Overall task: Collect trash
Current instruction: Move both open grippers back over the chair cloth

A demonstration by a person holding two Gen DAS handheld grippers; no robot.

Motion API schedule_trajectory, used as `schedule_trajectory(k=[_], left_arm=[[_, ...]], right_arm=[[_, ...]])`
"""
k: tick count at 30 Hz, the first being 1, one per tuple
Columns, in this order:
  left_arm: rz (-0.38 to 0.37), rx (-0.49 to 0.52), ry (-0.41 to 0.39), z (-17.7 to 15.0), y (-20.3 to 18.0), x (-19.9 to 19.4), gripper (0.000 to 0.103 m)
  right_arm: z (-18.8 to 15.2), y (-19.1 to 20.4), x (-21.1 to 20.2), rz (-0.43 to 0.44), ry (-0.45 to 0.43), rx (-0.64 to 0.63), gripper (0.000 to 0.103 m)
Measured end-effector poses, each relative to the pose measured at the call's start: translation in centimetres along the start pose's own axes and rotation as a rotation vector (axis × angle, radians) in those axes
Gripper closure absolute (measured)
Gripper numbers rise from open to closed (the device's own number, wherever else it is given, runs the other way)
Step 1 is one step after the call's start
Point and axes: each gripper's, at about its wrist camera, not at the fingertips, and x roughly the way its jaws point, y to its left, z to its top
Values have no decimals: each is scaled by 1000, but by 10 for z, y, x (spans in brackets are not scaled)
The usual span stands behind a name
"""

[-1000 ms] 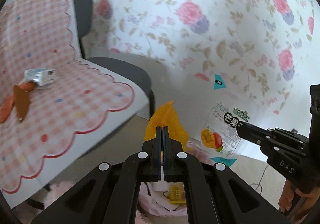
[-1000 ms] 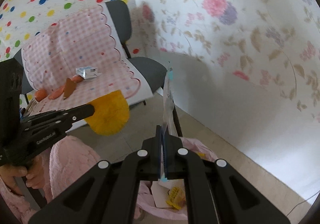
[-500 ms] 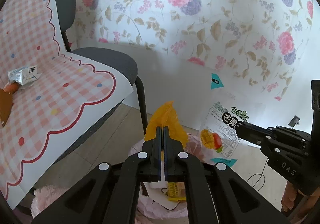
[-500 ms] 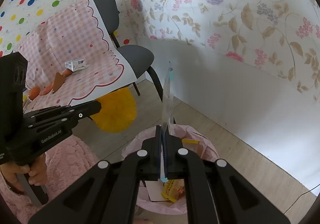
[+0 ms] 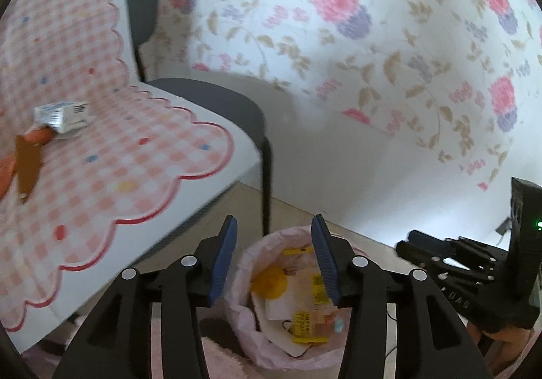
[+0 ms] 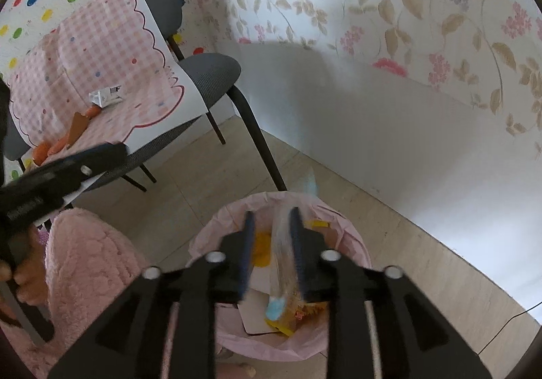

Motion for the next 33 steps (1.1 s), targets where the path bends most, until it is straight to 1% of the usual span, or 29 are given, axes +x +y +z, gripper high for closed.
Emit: schedule_trajectory(k=[4, 6, 8, 10, 13, 15, 17, 21, 23, 25, 29, 32, 33], left_arm=[[40, -40, -11, 3, 19, -20, 54], [70, -68, -21, 4, 32, -32, 54], [98, -84, -29, 4, 40, -41, 53], [139, -98, -37, 2, 52, -54, 50], [202, -117, -34, -3, 70, -68, 48], [244, -141, -32, -9, 85, -78, 44], [283, -166, -28, -13, 99, -86, 43], [365, -245, -31, -23, 138, -106, 42], [397, -274, -31, -27, 152, -115, 41], [437, -312, -36, -32, 168, -128, 40], [523, -376, -60, -36, 198, -161, 37], [582, -411, -57, -40, 215, -180, 37], [615, -425, -62, -43, 222, -191, 34]], right_arm=[[11, -1, -19, -24, -61, 3, 78], [21, 1, -32, -15, -104, 11, 78], [31, 6, -45, 16, -141, 11, 78], [39, 15, -53, 49, -160, 0, 78], [52, 38, -58, 116, -177, -29, 72], [62, 58, -56, 154, -177, -66, 70], [68, 79, -50, 182, -166, -108, 70], [80, 129, -28, 254, -122, -205, 70], [81, 148, -23, 284, -109, -238, 70], [85, 173, -16, 322, -94, -280, 70], [96, 222, -7, 387, -84, -358, 65], [103, 248, -2, 428, -81, -385, 65], [106, 259, 0, 448, -78, -395, 65]])
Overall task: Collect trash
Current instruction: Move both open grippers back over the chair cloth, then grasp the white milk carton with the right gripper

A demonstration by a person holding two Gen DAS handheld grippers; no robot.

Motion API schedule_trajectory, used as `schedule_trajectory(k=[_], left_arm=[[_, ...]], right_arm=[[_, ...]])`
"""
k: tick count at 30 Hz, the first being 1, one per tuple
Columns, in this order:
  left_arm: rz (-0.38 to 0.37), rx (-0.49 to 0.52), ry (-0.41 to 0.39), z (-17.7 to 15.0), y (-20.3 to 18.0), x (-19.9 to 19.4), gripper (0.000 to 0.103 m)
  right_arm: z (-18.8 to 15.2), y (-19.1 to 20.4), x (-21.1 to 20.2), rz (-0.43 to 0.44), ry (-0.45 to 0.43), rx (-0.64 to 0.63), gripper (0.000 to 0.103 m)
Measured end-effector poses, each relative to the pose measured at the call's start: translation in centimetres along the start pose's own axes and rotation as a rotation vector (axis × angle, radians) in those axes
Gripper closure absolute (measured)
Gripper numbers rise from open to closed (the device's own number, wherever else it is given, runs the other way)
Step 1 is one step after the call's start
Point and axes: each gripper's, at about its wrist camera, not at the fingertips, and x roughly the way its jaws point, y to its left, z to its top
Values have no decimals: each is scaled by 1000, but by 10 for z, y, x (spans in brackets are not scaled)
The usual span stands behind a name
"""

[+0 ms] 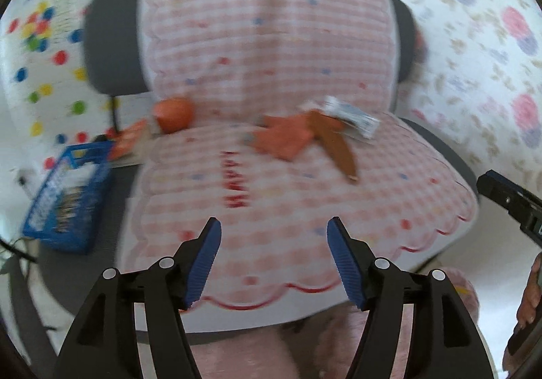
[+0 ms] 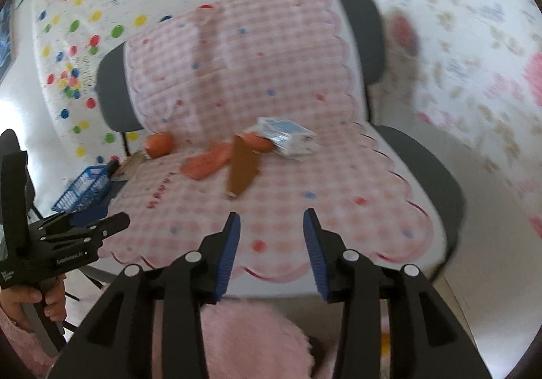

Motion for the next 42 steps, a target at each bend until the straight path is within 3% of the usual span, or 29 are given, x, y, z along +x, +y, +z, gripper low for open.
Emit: schedule_trajectory(k=[3, 9, 14, 19, 24, 36, 42], left_arm=[[69, -34, -15, 1, 27, -10, 32], [139, -105, -5, 8, 66, -17, 29], [176, -147, -1, 22, 83, -16, 28], [195, -149, -23, 33, 84, -16, 20], [232, -151, -13, 37, 89, -6, 15], [276, -181, 6, 40, 105, 17, 13], [256, -170, 35, 40, 101, 39, 13]], right_arm=[[17, 17, 18, 44, 11, -25, 65], [46, 48, 45, 103, 34, -95, 65], [65, 65, 63, 153, 65, -121, 65], [84, 70, 70, 135, 43, -165, 63], [90, 61, 81, 107, 15, -136, 41], [94, 45, 110, 71, 16, -85, 7], [88, 32, 121, 50, 45, -68, 6]])
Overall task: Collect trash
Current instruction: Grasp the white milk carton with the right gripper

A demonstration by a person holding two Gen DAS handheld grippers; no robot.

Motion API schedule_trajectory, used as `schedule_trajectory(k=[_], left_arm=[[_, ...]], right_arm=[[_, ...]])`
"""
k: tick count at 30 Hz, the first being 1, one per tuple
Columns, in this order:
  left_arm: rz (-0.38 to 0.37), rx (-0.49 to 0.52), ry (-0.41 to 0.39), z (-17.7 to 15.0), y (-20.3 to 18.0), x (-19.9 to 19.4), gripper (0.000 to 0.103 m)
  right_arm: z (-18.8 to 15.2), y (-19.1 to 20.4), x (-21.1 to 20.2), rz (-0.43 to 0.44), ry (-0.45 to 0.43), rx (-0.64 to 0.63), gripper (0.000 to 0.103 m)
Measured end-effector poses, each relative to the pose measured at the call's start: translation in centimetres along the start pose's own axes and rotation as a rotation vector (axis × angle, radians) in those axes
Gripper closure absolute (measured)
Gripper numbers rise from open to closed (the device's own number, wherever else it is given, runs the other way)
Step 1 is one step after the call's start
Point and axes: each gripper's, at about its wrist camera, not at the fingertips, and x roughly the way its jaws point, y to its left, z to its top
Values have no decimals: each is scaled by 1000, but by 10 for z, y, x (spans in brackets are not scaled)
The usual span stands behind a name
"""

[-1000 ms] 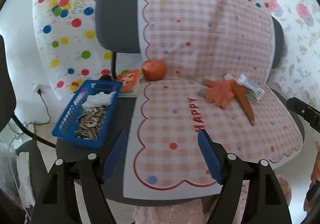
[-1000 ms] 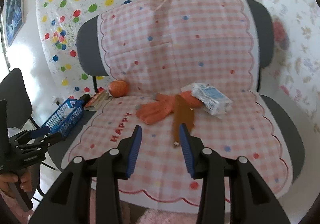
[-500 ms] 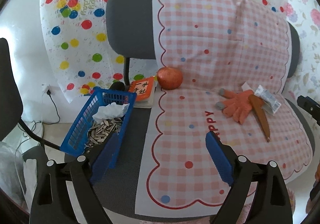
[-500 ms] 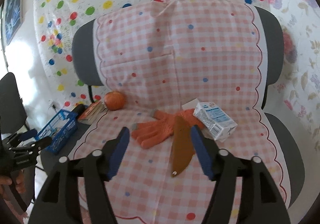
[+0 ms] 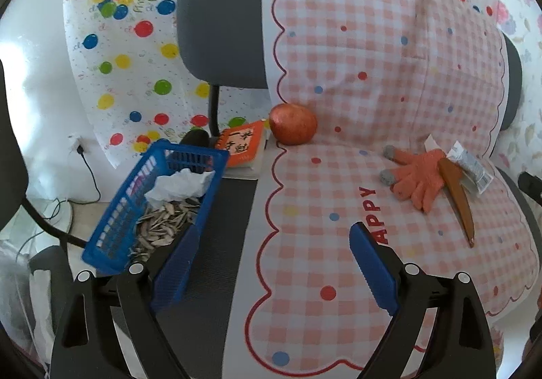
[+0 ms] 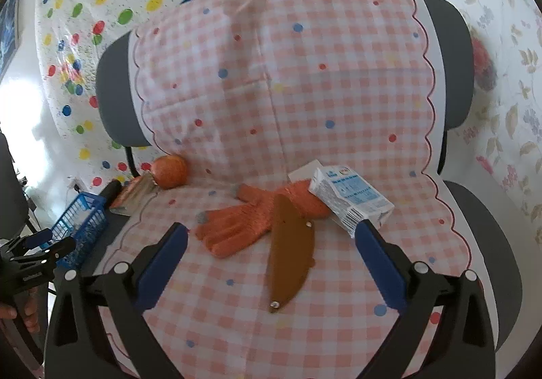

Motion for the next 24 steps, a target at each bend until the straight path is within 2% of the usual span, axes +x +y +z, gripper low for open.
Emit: schedule_trajectory(k=[7, 10, 12, 14, 16, 17, 18, 24], left_arm=[[-46, 27, 34, 6, -25, 30, 13], [-67, 49, 42, 10, -39, 41, 13], [-73, 70, 49, 14, -49, 51, 13], [-79, 81, 55, 18, -58, 58, 13], [-97, 94, 55, 23, -68, 65, 13], [-104, 102, 55, 26, -74, 69, 13], [-110, 109, 54, 28, -78, 72, 13], [-131, 136, 68, 39, -102, 92, 13]], right_arm=[[-15, -28, 10, -23, 42, -8, 9], [-19, -43, 19, -38, 65, -12, 20], [-19, -51, 28, -44, 84, -13, 38], [-18, -59, 39, -36, 95, -9, 45], [-14, -66, 51, -34, 97, -4, 45], [-10, -72, 57, -39, 91, -2, 41], [-8, -77, 63, -46, 92, 3, 32], [2, -108, 99, -1, 103, 38, 16]])
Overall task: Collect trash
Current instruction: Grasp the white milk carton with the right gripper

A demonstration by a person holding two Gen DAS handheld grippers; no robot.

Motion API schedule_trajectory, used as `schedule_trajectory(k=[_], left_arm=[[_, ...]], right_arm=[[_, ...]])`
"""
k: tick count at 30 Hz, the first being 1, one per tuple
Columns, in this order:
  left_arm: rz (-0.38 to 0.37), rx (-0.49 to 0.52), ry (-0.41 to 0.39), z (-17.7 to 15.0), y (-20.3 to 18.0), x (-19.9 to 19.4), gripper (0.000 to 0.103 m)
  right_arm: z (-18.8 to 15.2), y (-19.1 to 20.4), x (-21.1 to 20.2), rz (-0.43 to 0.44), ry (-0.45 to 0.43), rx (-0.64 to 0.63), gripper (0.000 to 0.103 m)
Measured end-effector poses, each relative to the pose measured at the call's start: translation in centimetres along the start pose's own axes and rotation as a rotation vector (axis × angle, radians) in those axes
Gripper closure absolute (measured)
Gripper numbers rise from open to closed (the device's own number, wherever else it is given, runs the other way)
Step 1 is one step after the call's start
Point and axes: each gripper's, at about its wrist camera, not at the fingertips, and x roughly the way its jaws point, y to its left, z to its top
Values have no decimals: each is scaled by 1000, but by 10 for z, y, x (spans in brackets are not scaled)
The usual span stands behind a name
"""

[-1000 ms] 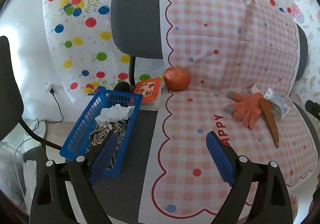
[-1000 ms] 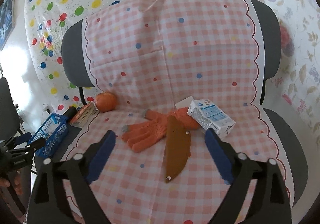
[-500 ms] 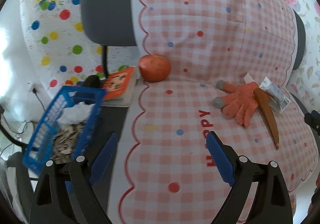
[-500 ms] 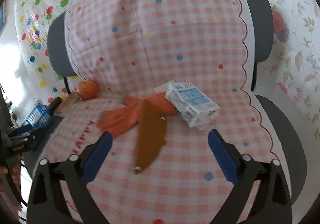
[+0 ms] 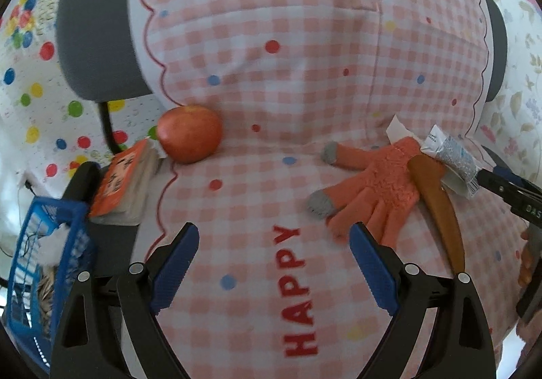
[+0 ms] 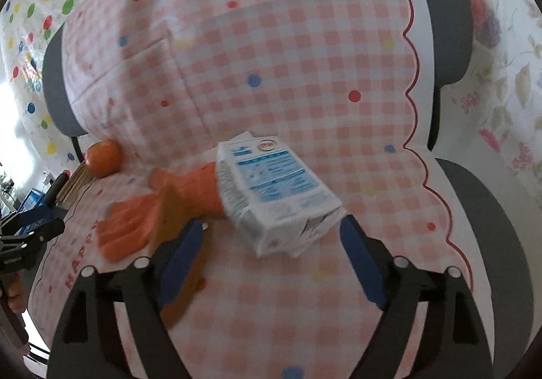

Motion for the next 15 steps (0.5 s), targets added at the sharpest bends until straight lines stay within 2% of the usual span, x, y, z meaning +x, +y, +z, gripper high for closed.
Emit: schedule_trajectory(k=[8, 15], left_arm=[[5, 14, 19, 1, -9, 10, 13], [-9, 21, 13, -5, -17, -2, 13]], right_arm=[[12, -16, 38, 99, 75, 29, 13], [-2, 11, 11, 85, 22, -86, 16]])
